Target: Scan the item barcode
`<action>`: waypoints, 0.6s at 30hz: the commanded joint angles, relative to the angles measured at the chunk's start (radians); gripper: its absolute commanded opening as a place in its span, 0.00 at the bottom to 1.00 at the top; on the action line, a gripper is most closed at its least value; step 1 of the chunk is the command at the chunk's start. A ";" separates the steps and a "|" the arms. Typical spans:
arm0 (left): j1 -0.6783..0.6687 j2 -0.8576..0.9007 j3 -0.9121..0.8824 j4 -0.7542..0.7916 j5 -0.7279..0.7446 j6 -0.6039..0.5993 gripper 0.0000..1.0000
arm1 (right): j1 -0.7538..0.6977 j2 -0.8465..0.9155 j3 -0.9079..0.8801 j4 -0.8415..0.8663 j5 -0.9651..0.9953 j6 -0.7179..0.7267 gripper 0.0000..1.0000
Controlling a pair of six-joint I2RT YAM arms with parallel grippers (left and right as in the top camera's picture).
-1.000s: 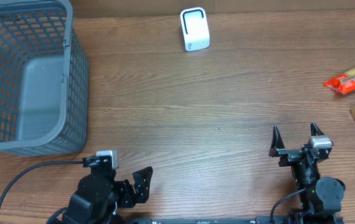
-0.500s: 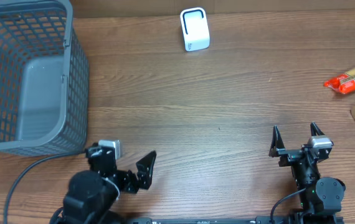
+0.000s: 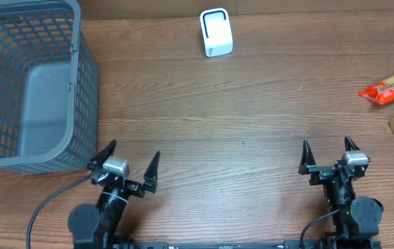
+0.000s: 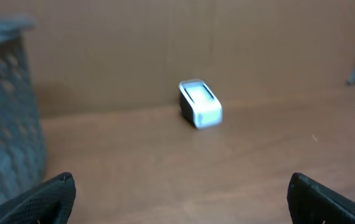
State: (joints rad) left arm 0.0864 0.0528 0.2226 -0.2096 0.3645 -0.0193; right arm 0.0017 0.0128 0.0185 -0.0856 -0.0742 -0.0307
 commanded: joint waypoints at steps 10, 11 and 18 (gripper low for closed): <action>0.012 -0.050 -0.175 0.218 -0.119 -0.019 0.99 | 0.004 -0.010 -0.010 0.006 -0.005 -0.019 1.00; 0.012 -0.050 -0.183 0.218 -0.131 -0.023 0.99 | 0.004 -0.010 -0.010 0.006 -0.005 -0.019 1.00; 0.001 -0.050 -0.217 0.131 -0.344 -0.131 1.00 | 0.004 -0.010 -0.010 0.006 -0.005 -0.019 1.00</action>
State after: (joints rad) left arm 0.0875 0.0151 0.0181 -0.0586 0.1574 -0.0887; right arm 0.0017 0.0128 0.0185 -0.0849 -0.0742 -0.0307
